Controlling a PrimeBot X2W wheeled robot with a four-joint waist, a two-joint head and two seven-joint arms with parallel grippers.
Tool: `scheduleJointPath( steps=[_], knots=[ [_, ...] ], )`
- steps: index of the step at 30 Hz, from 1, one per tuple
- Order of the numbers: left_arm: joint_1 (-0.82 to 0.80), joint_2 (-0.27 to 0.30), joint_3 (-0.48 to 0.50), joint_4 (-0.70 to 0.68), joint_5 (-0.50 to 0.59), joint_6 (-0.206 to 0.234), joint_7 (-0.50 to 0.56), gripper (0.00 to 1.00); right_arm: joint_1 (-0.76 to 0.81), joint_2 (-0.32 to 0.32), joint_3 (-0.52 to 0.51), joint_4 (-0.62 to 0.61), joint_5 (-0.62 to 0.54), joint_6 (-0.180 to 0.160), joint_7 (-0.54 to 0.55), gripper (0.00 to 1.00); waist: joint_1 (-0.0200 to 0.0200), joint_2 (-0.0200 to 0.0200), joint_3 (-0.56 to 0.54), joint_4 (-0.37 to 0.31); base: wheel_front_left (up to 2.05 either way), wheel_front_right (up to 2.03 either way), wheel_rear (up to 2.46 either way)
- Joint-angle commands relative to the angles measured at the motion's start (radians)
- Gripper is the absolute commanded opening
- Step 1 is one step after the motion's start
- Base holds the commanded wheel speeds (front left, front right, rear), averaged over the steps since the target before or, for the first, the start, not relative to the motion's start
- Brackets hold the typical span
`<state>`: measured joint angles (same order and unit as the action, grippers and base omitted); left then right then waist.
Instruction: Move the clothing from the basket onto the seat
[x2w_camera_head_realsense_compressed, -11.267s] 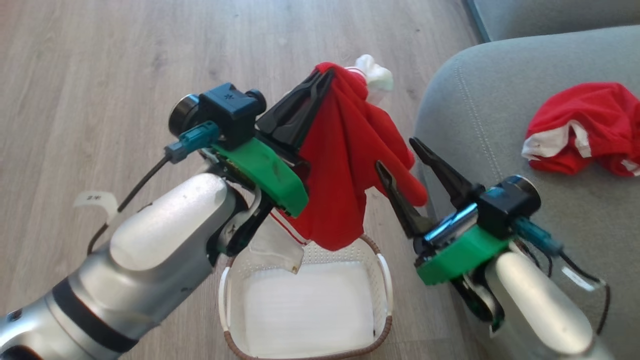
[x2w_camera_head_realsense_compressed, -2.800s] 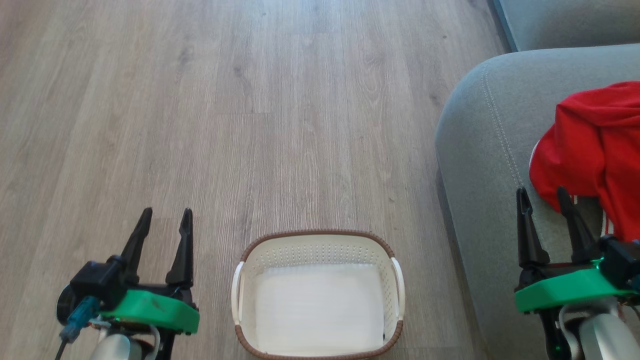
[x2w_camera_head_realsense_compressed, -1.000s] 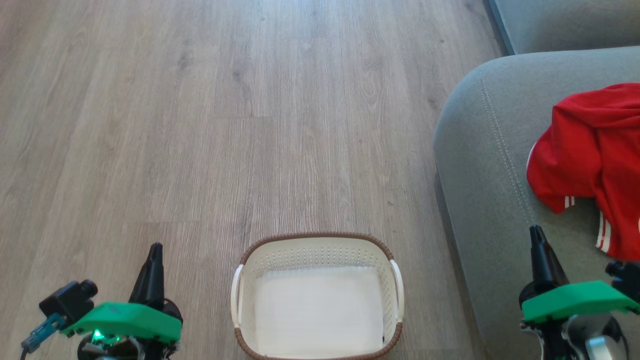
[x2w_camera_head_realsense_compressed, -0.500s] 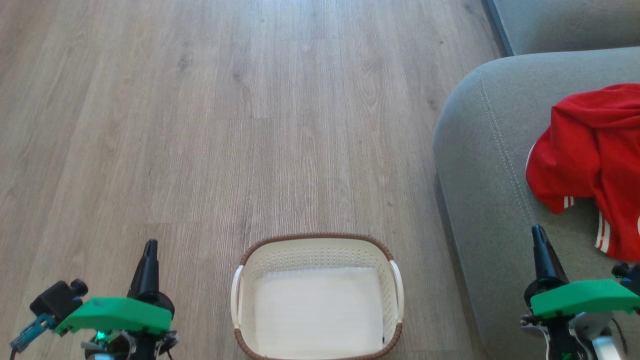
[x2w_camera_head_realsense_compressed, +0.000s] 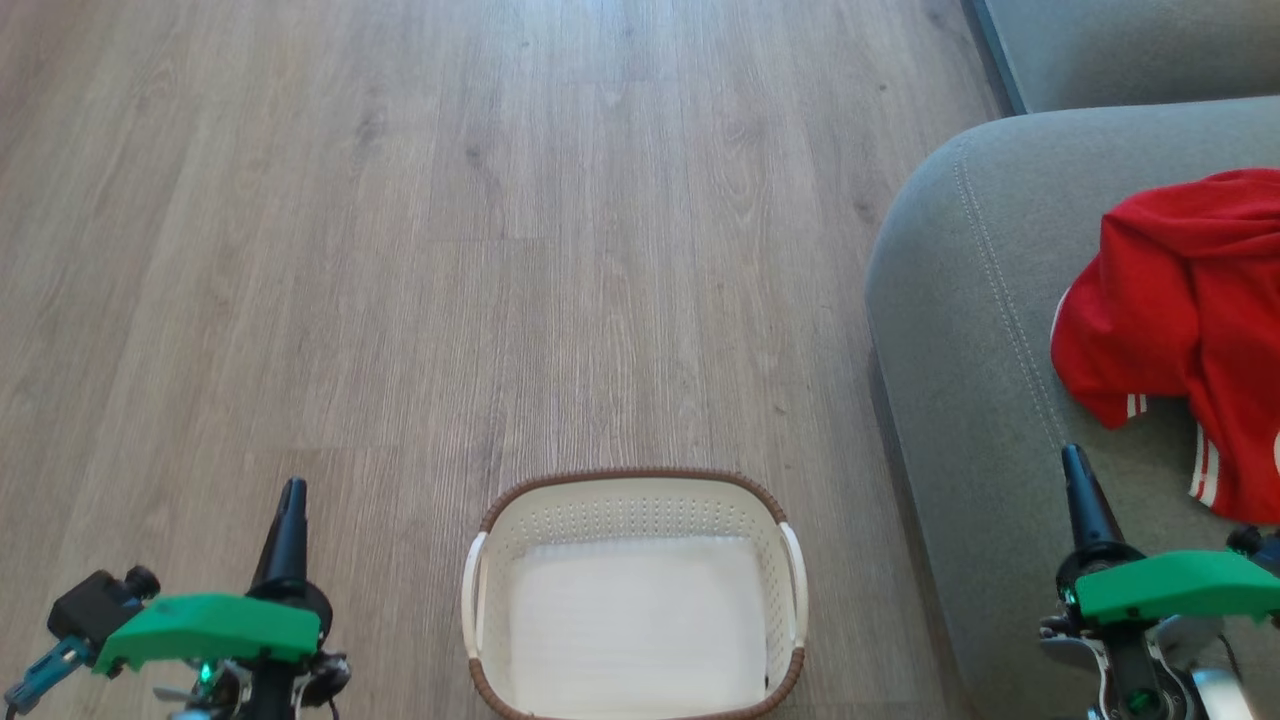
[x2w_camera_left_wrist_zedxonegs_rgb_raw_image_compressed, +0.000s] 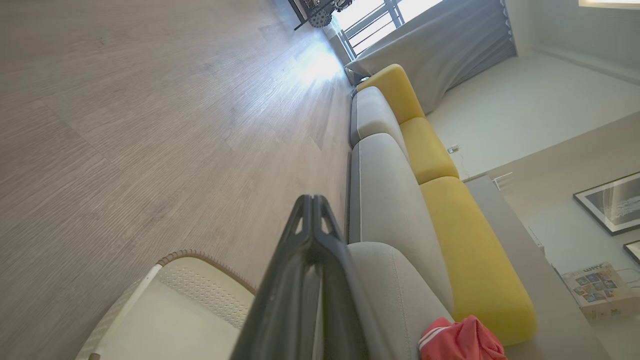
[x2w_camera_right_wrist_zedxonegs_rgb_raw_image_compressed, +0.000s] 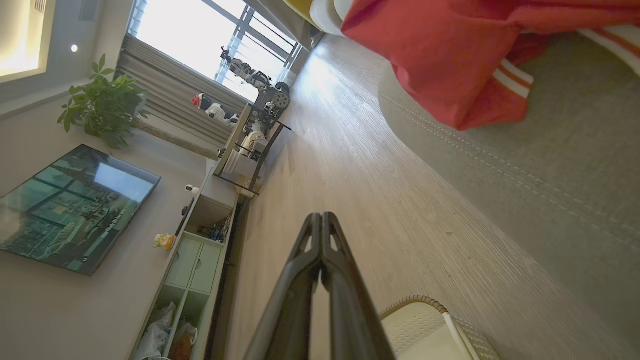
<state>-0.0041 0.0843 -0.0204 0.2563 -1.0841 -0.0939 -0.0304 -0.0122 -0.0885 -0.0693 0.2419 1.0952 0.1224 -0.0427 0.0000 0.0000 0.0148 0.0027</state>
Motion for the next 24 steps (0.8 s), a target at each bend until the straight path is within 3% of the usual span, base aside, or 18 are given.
scheduleJointPath(
  steps=[1, 24],
  knots=[
    [-0.062, 0.001, 0.034, -0.029, -0.035, -0.008, 0.01, 0.0, -0.052, 0.001, 0.003, -0.028, 0.036, 0.005, 0.01, 0.0, 0.0, 0.0, 0.0, 0.0, 0.0, 0.0, 0.0],
    [-0.082, -0.016, 0.082, -0.02, -0.266, -0.021, 0.074, 0.0, -0.072, 0.015, -0.014, -0.013, 0.266, 0.007, 0.075, 0.0, 0.0, 0.0, -0.006, -0.001, 0.0, 0.0, 0.0]
  ],
)
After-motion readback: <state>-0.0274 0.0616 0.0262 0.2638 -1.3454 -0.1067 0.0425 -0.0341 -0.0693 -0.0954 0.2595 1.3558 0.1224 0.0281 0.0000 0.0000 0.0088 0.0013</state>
